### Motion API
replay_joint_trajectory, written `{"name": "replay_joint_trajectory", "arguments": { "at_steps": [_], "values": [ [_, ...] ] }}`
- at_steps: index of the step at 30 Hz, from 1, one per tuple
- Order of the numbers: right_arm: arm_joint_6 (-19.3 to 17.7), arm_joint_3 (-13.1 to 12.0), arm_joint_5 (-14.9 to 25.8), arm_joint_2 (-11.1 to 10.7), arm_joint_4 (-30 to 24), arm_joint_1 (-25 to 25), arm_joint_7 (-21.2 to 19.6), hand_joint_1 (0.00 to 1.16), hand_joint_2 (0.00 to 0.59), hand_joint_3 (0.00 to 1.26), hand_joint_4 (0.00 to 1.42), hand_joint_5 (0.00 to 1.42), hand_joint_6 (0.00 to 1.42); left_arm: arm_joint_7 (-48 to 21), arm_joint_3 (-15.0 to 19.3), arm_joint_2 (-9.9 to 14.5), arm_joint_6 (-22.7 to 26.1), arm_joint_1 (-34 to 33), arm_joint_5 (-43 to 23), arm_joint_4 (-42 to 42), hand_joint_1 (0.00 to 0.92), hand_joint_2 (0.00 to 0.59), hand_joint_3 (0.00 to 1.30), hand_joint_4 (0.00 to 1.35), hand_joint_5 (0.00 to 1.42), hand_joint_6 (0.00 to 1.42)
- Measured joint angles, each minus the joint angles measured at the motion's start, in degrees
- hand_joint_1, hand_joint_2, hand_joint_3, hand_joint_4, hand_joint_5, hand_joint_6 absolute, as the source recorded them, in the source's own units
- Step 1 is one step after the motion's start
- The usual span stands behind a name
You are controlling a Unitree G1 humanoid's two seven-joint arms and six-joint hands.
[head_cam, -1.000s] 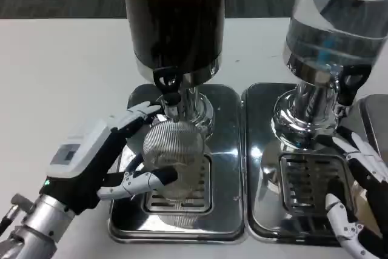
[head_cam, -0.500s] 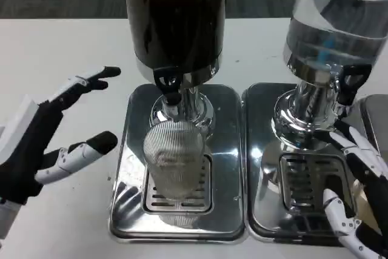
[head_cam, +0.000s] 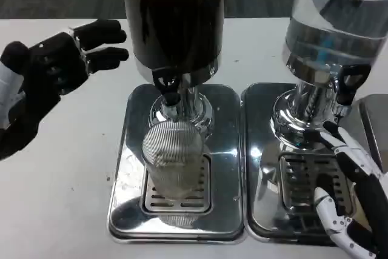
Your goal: Grasp the cup under the faucet to collect the drink, then remove the cup.
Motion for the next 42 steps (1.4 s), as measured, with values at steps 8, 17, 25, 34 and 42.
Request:
{"name": "replay_joint_trajectory", "arguments": {
  "at_steps": [8, 17, 25, 34, 42],
  "values": [
    [0.0, 0.3, 0.0, 0.1, 0.3, -0.3, 0.0, 0.4, 0.586, 0.2, 0.06, 0.07, 0.2, -5.5, 3.8, -1.7, 11.6, -3.5, -0.4, -0.3, 0.0, 0.028, 0.22, 0.14, 0.19, 0.13],
    [0.0, 0.3, -0.1, 0.7, 0.3, 0.0, 0.0, 0.4, 0.586, 0.2, 0.07, 0.07, 0.2, -6.8, 5.8, -3.9, 14.2, -5.1, 2.1, -0.3, 0.0, 0.035, 0.22, 0.13, 0.18, 0.12],
    [-0.3, 0.0, 0.3, 0.9, 0.4, 0.5, 0.0, 0.4, 0.586, 0.2, 0.08, 0.07, 0.2, -7.1, 6.0, -5.3, 15.6, -5.4, 3.0, -0.5, 0.0, 0.036, 0.21, 0.13, 0.19, 0.12],
    [-0.6, -0.6, 1.1, 0.3, 0.6, 0.9, 0.0, 0.4, 0.586, 0.21, 0.08, 0.08, 0.2, -7.1, 6.2, -5.8, 17.1, -5.6, 4.1, -1.6, 0.0, 0.036, 0.21, 0.14, 0.19, 0.12],
    [-0.6, -0.6, 1.5, 0.3, 1.4, 0.9, 0.0, 0.4, 0.586, 0.21, 0.08, 0.09, 0.2, -7.2, 6.2, -6.1, 18.9, -5.6, 4.2, -4.0, 0.0, 0.043, 0.25, 0.21, 0.24, 0.16]
  ]
}}
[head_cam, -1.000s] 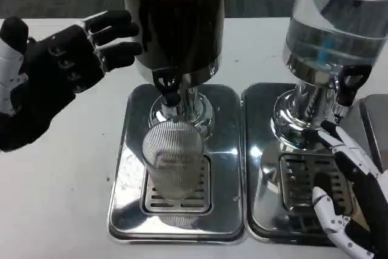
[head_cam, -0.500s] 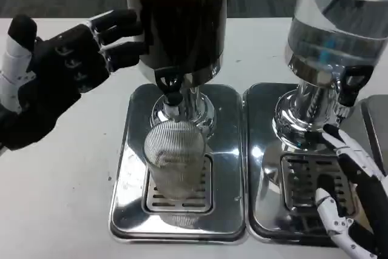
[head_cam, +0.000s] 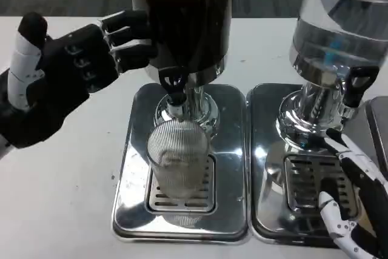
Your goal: Grasp the cup under the faucet to collect the drink, then remove the cup.
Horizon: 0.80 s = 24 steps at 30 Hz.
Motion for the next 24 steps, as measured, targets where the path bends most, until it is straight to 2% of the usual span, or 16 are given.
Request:
{"name": "replay_joint_trajectory", "arguments": {
  "at_steps": [9, 24],
  "values": [
    [0.0, 0.0, 0.3, -0.2, 0.1, -0.4, 0.0, 0.4, 0.586, 0.21, 0.08, 0.09, 0.2, 0.0, 1.8, 0.0, 3.2, 1.1, -0.3, -5.2, 0.0, 0.044, 0.31, 0.28, 0.31, 0.21],
    [-0.1, 0.2, 0.2, -0.4, 0.4, -1.0, 0.0, 0.4, 0.586, 0.21, 0.08, 0.09, 0.2, -1.6, 1.7, 0.0, 8.8, 1.6, -2.3, -11.0, 0.0, 0.045, 0.32, 0.29, 0.32, 0.22]
  ]
}}
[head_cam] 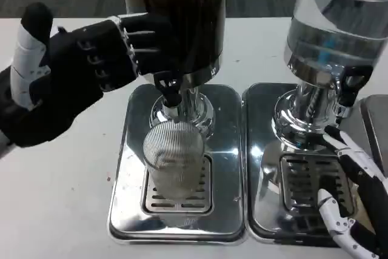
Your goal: Grasp the cup under the faucet to collect the drink, then remove the cup.
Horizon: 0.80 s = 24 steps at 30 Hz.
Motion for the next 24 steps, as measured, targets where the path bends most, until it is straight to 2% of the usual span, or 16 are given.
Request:
{"name": "replay_joint_trajectory", "arguments": {
  "at_steps": [16, 24],
  "values": [
    [0.0, 0.3, 0.4, 0.1, 0.1, 0.2, 0.0, 0.4, 0.586, 0.21, 0.08, 0.09, 0.21, 0.0, -3.0, -1.6, 0.6, -1.4, 0.6, -0.7, 0.0, 0.047, 0.32, 0.28, 0.31, 0.2],
    [0.0, 0.5, 1.7, 0.0, 1.2, -0.3, 0.0, 0.4, 0.586, 0.21, 0.08, 0.09, 0.21, 0.9, -5.1, -3.4, 0.1, -1.8, 2.7, -0.7, 0.0, 0.049, 0.32, 0.28, 0.31, 0.2]
  ]
}}
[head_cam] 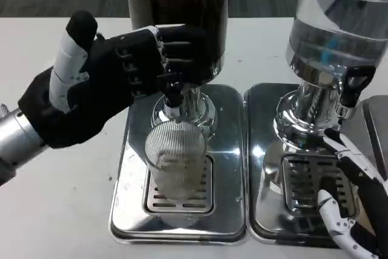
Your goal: Grasp the cup under the faucet to collect the drink, then remove the cup.
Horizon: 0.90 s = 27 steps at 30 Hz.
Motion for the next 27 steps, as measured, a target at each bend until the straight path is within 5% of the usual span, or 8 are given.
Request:
{"name": "replay_joint_trajectory", "arguments": {
  "at_steps": [11, 27],
  "values": [
    [0.2, 0.2, 0.5, 0.2, 0.6, 0.1, 0.4, 0.4, 0.586, 0.21, 0.08, 0.09, 0.21, 0.1, -1.5, -0.7, -0.6, -1.0, 1.8, 0.1, 0.0, 0.05, 0.31, 0.28, 0.29, 0.18],
    [1.1, 0.2, 1.2, 0.5, 0.9, -0.1, 1.4, 0.39, 0.586, 0.21, 0.09, 0.09, 0.21, 0.8, -2.0, -2.0, -12.8, -0.3, 9.1, -1.2, 0.0, 0.054, 0.31, 0.27, 0.29, 0.17]
  ]
}}
